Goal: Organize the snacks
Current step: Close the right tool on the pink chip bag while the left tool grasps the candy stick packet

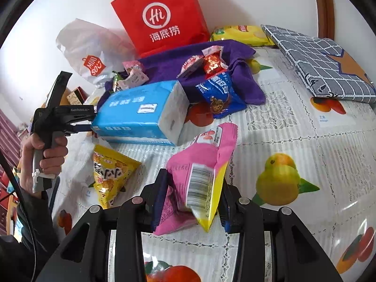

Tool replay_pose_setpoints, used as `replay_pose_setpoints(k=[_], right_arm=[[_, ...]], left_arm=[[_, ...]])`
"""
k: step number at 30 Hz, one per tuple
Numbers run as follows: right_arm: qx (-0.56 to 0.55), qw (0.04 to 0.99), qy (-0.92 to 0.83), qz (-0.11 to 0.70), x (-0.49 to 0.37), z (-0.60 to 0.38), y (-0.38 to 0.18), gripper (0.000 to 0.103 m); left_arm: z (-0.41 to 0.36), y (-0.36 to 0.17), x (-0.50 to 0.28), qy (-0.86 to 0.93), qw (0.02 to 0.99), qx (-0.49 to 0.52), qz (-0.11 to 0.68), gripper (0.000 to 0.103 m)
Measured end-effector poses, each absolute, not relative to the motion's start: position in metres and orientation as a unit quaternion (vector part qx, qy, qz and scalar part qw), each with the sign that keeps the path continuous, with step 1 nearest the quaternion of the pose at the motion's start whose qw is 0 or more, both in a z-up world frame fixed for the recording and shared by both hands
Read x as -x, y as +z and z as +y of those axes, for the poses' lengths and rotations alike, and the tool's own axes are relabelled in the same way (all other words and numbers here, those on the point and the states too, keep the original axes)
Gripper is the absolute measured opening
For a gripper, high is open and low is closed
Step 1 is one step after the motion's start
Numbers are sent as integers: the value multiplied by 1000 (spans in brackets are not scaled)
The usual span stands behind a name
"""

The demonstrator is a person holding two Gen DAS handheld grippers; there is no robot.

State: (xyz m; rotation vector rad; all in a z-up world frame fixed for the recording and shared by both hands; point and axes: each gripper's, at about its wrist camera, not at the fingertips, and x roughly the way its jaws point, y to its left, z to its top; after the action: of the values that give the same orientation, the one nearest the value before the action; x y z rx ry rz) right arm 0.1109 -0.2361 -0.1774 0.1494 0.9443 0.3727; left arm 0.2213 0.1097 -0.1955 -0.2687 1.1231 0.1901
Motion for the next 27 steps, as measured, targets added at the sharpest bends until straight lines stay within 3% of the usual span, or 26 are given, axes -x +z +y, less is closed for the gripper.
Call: replay_pose_setpoints(k=[1,4,7,11,14,16,17,18,19,23,26,27], right_arm=[[-71,871,179,451,-111,-237,-177,40],[-64,874,180,448,-110,-238,-177,40],[-60,876,177,444,-108,-241,-177,41],[-59,883,167,434,-104,-247,-175,47],[-53,888,153,430,-102,-251,-175,54],[-52,890,142,431,-101,-255,-174,58],[-52,891,135,431,-100,-257,-173,59],[-49,892,130,430,-98,-259,-171,63],[-42,894,121,430,-97,-261,-170,67],[-19,902,89,421,-88,-267,-166,72],[-15,906,84,415,-81,-271,-163,73],[-15,907,82,412,-80,-271,-162,73]], left_arm=[[107,-196,-220,95,835,117,529,44],[105,-195,-213,81,839,100,529,29],[105,-194,-196,67,839,93,532,23],[99,-195,-165,43,844,71,531,25],[92,-196,-157,34,851,56,520,38],[89,-197,-157,44,856,52,513,39],[88,-197,-158,50,858,48,509,37],[86,-198,-158,61,861,35,504,25],[85,-197,-160,63,862,27,502,20],[81,-196,-152,36,859,24,510,20],[79,-196,-149,31,862,12,506,26],[78,-197,-150,29,864,9,503,36]])
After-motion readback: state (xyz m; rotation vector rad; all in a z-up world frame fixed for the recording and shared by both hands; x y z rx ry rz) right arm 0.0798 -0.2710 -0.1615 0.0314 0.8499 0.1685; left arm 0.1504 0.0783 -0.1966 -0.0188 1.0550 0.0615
